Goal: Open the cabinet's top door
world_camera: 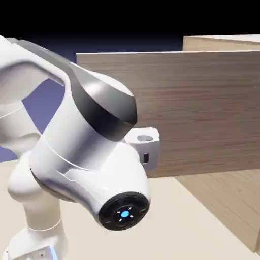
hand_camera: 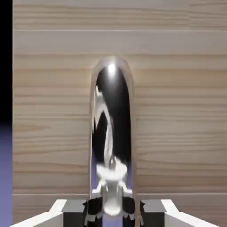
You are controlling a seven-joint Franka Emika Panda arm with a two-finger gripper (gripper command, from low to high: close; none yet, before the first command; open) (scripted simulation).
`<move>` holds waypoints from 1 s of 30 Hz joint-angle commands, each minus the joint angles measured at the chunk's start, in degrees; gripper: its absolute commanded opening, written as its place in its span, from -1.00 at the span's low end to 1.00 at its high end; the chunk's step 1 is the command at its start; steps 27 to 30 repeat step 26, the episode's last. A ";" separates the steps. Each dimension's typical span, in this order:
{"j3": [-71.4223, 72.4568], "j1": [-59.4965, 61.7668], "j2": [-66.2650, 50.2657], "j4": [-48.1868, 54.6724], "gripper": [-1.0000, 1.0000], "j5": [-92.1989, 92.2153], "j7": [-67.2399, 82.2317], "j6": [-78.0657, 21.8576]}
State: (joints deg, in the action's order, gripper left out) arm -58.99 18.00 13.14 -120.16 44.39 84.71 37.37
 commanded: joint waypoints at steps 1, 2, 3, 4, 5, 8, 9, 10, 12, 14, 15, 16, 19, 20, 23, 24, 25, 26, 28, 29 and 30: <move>-0.86 -0.33 -2.08 1.52 -1.00 -0.28 1.64 -1.59; -1.52 -0.42 -4.16 2.97 -1.00 -0.59 3.38 -3.20; -2.14 -0.46 -6.24 4.40 -1.00 -0.91 5.16 -4.80; -2.96 -0.69 -8.31 5.82 -1.00 -1.24 6.96 -6.38; -4.59 -1.76 -10.35 7.28 -1.00 -1.58 8.70 -7.91; -10.67 -7.73 -11.36 8.66 -1.00 -1.99 9.48 -8.75; -12.54 -9.80 -10.89 8.67 -1.00 -2.03 9.05 -8.46; -14.35 -11.88 -10.24 8.60 -1.00 -2.06 8.47 -8.05; -17.84 -16.03 -8.61 8.35 -1.00 -2.11 7.04 -7.04; -21.22 -20.18 -6.66 8.09 -1.00 -2.17 5.37 -5.89; -22.87 -22.26 -5.61 7.99 -1.00 -2.22 4.48 -5.29; -24.49 -24.34 -4.51 7.92 -1.00 -2.28 3.55 -4.69; -29.24 -30.57 -1.02 8.06 -1.00 -2.60 0.69 -2.98; -30.78 -32.65 0.19 8.29 -1.00 -2.77 -0.27 -2.48; -35.22 -38.88 3.91 9.85 -1.00 -3.57 -3.07 -1.39; -36.63 -40.95 5.19 10.67 -1.00 -3.94 -4.00 -1.15; -38.01 -43.03 6.52 11.59 -1.00 -4.35 -4.94 -0.96; -39.35 -45.11 7.92 12.58 -1.00 -4.78 -5.92 -0.79; -39.35 -45.11 7.92 12.58 -1.00 -4.78 -5.92 -0.79; -39.35 -45.11 7.92 12.58 -1.00 -4.78 -5.92 -0.79; -39.35 -45.11 7.92 12.58 -1.00 -4.78 -5.92 -0.79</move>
